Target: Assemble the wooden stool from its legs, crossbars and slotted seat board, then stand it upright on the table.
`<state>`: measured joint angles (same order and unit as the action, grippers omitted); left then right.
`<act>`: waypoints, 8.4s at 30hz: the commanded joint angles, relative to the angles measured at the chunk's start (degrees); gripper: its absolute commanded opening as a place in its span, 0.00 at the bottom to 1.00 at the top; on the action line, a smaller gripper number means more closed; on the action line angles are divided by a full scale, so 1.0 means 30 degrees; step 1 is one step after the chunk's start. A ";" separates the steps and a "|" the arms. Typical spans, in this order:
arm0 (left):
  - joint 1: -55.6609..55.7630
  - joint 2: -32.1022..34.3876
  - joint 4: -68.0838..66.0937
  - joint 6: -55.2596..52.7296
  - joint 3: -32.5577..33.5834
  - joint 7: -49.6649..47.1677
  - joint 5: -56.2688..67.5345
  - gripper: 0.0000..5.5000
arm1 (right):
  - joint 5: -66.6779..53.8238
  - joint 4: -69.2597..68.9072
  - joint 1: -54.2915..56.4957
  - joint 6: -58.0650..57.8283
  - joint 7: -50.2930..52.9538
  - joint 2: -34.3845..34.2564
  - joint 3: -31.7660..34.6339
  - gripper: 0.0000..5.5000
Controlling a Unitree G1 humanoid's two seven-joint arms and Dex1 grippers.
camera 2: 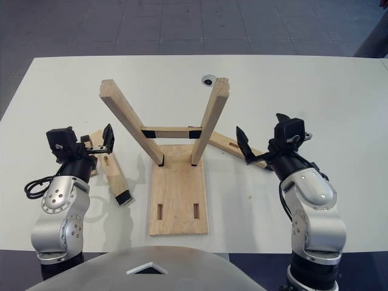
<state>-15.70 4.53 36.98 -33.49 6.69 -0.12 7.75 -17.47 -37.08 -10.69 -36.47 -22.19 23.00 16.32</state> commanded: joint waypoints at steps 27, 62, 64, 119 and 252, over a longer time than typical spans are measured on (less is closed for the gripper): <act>-0.5720 0.1232 -0.0140 -0.0338 -0.0254 0.0700 -0.1376 0.99 | -0.1529 -0.1041 -0.0282 -0.0564 0.1211 0.0128 0.0418 0.99; -0.2998 -0.0263 -0.1600 0.1734 0.0869 -0.0267 -0.1198 0.99 | -0.1709 -0.1080 -0.1114 -0.0089 0.1663 -0.0045 -0.0119 0.99; -0.3141 -0.0208 -0.1755 0.1346 0.0895 -0.0222 -0.1232 0.99 | -0.1755 -0.1123 -0.1116 -0.0073 0.1668 -0.0023 -0.0103 0.99; -0.3083 0.0596 -0.7458 -0.1241 0.1523 -0.0017 -0.0672 0.24 | -0.2946 -0.2722 -0.1435 -0.0692 0.3108 -0.0120 0.0121 1.00; -0.5426 -0.0780 0.3149 0.7233 0.1760 0.1090 0.3713 0.24 | -1.2930 -0.7629 0.8092 -1.3953 0.2460 -0.2338 1.0338 1.00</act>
<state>-32.22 2.62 47.38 -12.87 12.34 2.79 18.74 -45.87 -59.11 13.24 -81.91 -14.18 16.99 43.84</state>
